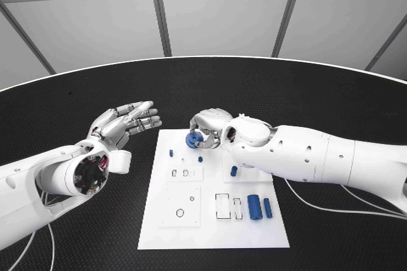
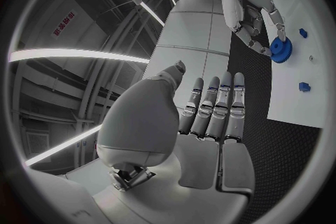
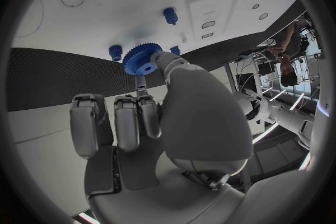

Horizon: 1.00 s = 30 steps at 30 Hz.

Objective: Assemble the parts on the task board

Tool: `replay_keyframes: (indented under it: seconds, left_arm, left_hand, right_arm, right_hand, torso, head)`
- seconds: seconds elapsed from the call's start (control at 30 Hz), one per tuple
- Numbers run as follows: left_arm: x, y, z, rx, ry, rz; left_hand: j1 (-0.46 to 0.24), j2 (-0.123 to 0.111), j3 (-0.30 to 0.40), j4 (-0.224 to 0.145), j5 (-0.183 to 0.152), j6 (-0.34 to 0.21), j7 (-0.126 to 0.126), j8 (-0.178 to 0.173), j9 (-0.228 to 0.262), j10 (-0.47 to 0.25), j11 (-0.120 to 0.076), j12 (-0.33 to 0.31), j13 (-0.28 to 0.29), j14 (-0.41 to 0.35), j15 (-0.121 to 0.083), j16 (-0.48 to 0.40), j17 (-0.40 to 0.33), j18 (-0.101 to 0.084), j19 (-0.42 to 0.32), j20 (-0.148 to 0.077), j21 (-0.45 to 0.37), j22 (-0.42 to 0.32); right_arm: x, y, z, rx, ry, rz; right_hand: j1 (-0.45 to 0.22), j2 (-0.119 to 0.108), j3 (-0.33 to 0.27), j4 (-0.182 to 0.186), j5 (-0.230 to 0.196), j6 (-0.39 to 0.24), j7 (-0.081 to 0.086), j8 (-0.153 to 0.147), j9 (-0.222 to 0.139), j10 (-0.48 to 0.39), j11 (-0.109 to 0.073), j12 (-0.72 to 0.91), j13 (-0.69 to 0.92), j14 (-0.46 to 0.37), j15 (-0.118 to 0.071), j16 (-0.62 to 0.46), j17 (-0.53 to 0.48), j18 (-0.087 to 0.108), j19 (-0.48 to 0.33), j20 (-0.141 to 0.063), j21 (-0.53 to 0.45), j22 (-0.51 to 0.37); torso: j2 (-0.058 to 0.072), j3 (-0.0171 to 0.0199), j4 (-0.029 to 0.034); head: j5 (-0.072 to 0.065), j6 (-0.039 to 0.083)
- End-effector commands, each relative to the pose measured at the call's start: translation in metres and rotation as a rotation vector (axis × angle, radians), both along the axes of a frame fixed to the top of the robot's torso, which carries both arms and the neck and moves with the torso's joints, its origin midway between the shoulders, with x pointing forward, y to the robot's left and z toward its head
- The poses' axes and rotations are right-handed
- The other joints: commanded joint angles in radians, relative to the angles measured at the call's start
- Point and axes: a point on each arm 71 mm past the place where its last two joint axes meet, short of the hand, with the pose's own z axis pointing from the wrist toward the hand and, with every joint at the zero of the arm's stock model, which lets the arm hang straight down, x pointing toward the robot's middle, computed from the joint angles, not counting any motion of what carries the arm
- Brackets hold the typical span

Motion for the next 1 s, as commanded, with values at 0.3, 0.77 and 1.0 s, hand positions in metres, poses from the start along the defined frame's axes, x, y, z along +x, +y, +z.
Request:
replay_keyframes:
  seconds: [0.3,0.77,1.0]
  left_arm:
    - [-0.0004,0.0006,0.0001,0.0,0.0,0.0]
    - [-0.0009,0.0009,0.0002,0.0,0.001,0.0]
    - [-0.001,0.0008,0.0001,0.0,0.003,-0.001]
  left_hand:
    - [0.007,0.004,0.008,0.0,0.003,0.0,0.075,-0.007,-0.002,-0.002,0.003,-0.005,-0.001,-0.004,-0.002,-0.006,0.001,0.018,0.006,0.001,0.0,-0.001]
    - [0.007,0.004,0.008,0.0,0.003,0.0,0.075,-0.007,-0.002,-0.002,0.003,-0.005,-0.001,-0.004,-0.002,-0.006,0.001,0.018,0.006,0.001,0.0,-0.001]
    - [0.007,0.004,0.008,0.0,0.003,0.0,0.075,-0.007,-0.002,-0.002,0.003,-0.005,-0.001,-0.004,-0.002,-0.006,0.001,0.018,0.006,0.001,0.0,-0.001]
  right_arm:
    - [0.0018,0.0004,-0.0037,-0.026,0.024,-0.009]
    - [0.0047,-0.0006,-0.0085,-0.051,0.043,-0.03]
    - [0.0051,0.0,-0.0088,-0.051,0.044,-0.033]
  right_hand:
    - [-0.009,0.006,0.006,-0.003,0.001,0.052,-0.017,0.003,0.018,0.082,-0.007,0.003,0.237,0.105,-0.007,0.002,0.263,-0.007,0.107,-0.006,0.004,0.263]
    - [-0.035,-0.003,0.016,-0.006,-0.025,0.041,-0.012,-0.008,0.018,0.076,-0.002,-0.005,0.23,0.105,-0.003,0.002,0.263,-0.007,0.107,-0.004,0.004,0.263]
    - [-0.076,-0.022,0.015,-0.006,-0.104,0.018,0.0,-0.033,0.014,0.07,0.009,-0.012,0.224,0.105,0.007,0.002,0.263,-0.007,0.107,0.005,0.004,0.263]
  torso:
    - [0.0,-0.0004,-0.0004]
    - [0.0,0.0002,0.0008]
    - [0.0,-0.0002,0.0001]
  head:
    - [0.002,-0.005]
    - [0.004,-0.009]
    - [0.0,-0.012]
